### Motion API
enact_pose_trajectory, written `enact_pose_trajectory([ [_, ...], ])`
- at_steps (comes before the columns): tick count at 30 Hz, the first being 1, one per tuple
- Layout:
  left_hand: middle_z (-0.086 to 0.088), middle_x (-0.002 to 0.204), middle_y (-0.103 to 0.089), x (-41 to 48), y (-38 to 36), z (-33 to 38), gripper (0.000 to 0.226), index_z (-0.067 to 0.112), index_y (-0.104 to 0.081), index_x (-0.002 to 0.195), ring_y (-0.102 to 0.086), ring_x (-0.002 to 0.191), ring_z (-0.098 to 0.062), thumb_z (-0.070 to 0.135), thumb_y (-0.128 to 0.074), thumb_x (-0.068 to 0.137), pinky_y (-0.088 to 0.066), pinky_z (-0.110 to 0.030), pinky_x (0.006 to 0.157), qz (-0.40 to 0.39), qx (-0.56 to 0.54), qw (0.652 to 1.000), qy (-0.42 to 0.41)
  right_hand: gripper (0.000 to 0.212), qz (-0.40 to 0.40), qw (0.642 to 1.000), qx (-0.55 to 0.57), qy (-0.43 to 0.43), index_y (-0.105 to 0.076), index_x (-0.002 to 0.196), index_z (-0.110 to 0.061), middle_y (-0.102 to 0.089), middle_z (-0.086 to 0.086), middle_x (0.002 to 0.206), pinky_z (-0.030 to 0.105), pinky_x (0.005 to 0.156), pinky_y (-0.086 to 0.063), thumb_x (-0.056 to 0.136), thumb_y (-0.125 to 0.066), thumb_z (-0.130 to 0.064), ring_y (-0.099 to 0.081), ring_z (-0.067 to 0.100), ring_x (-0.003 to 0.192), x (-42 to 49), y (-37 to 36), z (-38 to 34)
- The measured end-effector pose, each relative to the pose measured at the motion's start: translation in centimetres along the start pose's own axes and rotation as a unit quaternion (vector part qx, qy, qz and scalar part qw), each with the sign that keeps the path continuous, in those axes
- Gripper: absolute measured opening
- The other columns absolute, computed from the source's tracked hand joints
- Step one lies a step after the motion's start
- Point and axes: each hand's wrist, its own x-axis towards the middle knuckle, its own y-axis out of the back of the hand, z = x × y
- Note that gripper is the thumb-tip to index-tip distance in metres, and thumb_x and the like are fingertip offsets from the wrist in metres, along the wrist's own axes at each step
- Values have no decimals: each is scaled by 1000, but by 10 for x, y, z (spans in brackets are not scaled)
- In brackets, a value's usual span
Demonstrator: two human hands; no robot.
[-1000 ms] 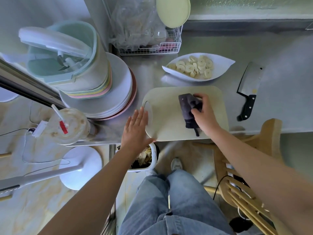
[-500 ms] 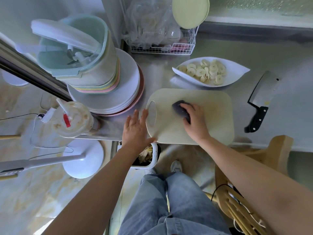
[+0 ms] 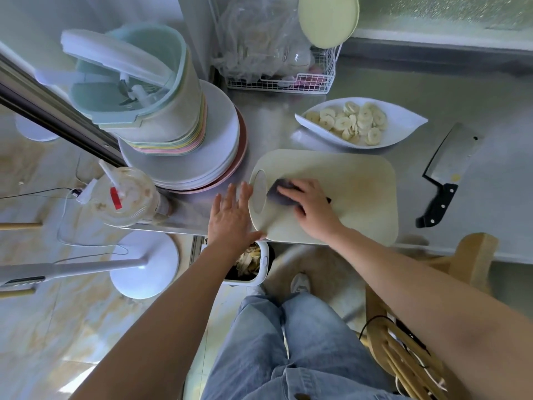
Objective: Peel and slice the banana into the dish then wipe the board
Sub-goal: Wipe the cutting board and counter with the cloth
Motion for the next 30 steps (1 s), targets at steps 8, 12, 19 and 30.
enact_pose_trajectory([
  [8,-1,162,-6,-1,6,2,111,26,16,151,6,149,-25,66,-59,80,3,-44,120,3,25,1000,-13,41,-67,992,108,7,-73,105,-17,-64,1,104,27,93,-41,75,-52,1,-52,15,102,-58,17,-9],
  [12,7,162,1,-2,10,8,93,41,4,151,4,149,-27,62,-57,84,4,-46,119,1,27,999,-29,45,194,965,18,-177,-61,124,-8,-56,15,116,39,98,-42,83,-53,6,-49,30,109,-60,45,36],
  [19,4,162,2,-2,9,11,85,44,1,150,-3,148,-28,61,-53,87,0,-46,120,1,52,998,-35,46,112,984,-18,-137,-59,127,-10,-54,14,121,42,98,-43,82,-55,1,-47,32,110,-88,-2,8],
  [30,4,162,1,-1,7,11,95,35,9,152,-1,149,-27,62,-53,86,0,-47,121,6,55,998,-32,43,216,938,-38,-269,-57,128,-4,-53,21,120,40,98,-39,86,-53,3,-47,38,110,-77,40,47],
])
